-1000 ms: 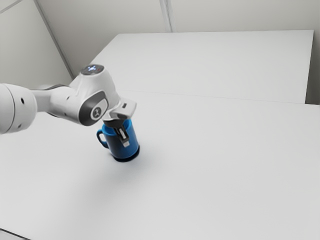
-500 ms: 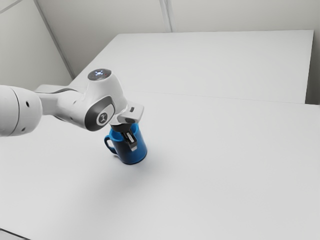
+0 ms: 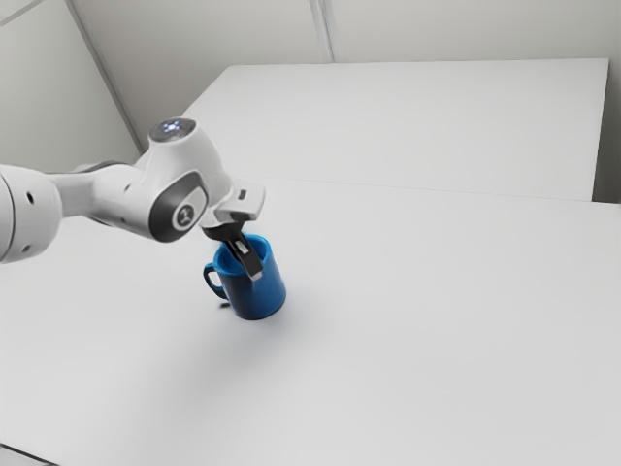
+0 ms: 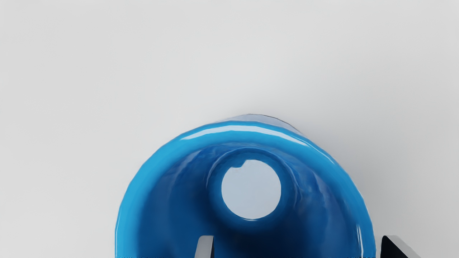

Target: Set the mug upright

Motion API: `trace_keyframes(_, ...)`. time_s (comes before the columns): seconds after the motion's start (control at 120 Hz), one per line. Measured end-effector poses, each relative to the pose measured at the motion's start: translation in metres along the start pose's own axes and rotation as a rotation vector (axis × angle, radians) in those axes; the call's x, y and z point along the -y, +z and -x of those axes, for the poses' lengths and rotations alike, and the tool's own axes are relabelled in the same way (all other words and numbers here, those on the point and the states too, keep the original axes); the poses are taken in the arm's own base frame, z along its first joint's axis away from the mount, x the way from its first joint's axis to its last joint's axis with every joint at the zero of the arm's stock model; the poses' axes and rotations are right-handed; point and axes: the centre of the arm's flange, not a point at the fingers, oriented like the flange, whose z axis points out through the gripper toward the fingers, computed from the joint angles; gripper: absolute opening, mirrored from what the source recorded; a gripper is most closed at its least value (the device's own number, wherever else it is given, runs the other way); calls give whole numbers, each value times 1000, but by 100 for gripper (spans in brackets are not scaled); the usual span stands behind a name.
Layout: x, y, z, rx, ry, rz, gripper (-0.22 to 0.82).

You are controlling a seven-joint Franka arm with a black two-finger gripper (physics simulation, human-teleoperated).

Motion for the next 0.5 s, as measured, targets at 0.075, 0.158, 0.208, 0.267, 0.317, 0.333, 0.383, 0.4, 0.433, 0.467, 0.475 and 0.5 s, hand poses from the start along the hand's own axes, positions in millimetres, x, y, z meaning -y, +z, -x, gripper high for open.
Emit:
trace_keyframes(0.075,0,-21,-14,-34,4,-13,53)
trace_keyframes(0.158,-3,-55,-40,-78,14,-16,55)
trace_keyframes(0.208,-2,-77,-63,-100,16,-7,56)
trace_keyframes(0.267,1,-102,-92,-114,18,7,57)
trace_keyframes(0.317,8,-113,-115,-107,13,23,58)
trace_keyframes(0.333,13,-114,-120,-100,6,29,58)
trace_keyframes(0.383,31,-117,-130,-76,-24,44,59)
trace_keyframes(0.4,36,-118,-133,-67,-32,49,59)
trace_keyframes(0.433,43,-120,-137,-49,-46,59,59)
trace_keyframes(0.467,47,-120,-138,-26,-61,70,59)
trace_keyframes(0.475,48,-120,-137,-19,-65,74,59)
trace_keyframes(0.5,50,-119,-136,1,-77,83,59)
